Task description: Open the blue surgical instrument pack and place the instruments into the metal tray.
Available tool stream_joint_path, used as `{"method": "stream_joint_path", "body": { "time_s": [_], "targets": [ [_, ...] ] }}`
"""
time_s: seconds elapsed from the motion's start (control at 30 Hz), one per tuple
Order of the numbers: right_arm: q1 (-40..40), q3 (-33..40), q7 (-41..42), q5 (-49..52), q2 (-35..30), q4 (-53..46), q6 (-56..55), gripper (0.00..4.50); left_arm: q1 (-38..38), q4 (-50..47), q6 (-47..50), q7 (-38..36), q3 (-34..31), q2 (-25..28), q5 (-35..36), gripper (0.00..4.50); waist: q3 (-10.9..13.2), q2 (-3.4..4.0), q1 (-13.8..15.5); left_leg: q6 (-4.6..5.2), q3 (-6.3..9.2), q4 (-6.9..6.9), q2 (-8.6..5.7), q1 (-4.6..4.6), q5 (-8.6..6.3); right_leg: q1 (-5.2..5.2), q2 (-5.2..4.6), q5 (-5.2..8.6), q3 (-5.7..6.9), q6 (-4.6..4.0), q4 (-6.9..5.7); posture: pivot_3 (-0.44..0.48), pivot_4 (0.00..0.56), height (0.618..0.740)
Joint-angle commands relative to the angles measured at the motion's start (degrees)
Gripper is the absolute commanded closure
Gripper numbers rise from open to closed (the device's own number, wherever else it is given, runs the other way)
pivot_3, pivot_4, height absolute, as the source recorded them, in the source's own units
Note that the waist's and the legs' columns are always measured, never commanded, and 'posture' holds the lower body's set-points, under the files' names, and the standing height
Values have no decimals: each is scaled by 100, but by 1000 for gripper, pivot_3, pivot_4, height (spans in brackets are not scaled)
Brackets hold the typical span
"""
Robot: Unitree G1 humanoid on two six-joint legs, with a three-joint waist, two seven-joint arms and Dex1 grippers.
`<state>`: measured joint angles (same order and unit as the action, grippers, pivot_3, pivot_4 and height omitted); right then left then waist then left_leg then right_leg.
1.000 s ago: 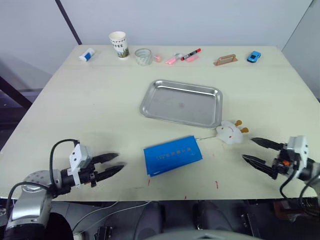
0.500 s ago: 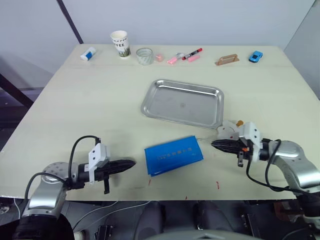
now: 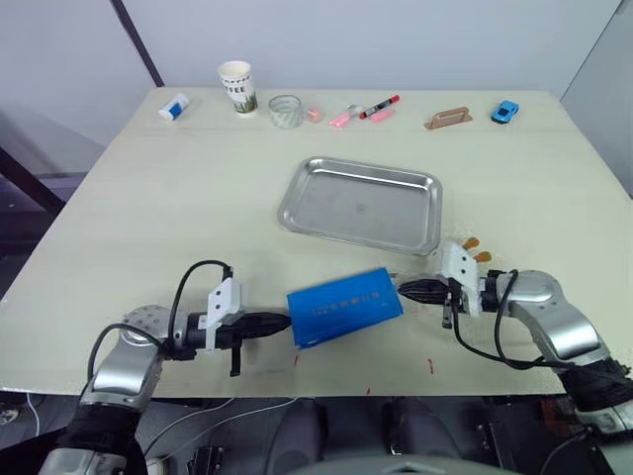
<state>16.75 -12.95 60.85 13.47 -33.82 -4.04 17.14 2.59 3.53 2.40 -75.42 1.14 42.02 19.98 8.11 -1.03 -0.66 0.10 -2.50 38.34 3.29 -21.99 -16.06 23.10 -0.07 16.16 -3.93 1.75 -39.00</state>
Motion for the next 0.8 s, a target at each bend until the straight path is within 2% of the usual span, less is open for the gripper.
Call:
{"method": "stream_joint_path", "body": {
  "time_s": [0.03,0.23,0.43,0.8],
  "targets": [
    [123,-37,-24,-58,33,-140,-55,4392,12,45,33,-72,270,-92,-102,4500,0,0,4,0,0,0,0,0,0,0,0,0,0,0,0,0,150,725],
    [98,-67,95,28,109,-269,89,4392,154,169,-7,-97,353,-182,-146,4500,0,0,7,0,1,2,-1,0,0,-1,0,0,1,0,-1,0,150,725],
    [-112,-28,400,250,-104,-562,356,4392,369,355,-83,-138,457,-271,-219,4500,0,0,7,0,2,3,-1,-1,0,-1,0,0,2,1,-1,0,150,725],
    [-1131,438,216,571,-678,-1492,872,4392,1071,637,-93,-494,864,-547,-358,4500,-1,1,143,1,8,12,-7,-6,0,-4,-1,-4,4,8,1,0,150,725]
  ]
}}
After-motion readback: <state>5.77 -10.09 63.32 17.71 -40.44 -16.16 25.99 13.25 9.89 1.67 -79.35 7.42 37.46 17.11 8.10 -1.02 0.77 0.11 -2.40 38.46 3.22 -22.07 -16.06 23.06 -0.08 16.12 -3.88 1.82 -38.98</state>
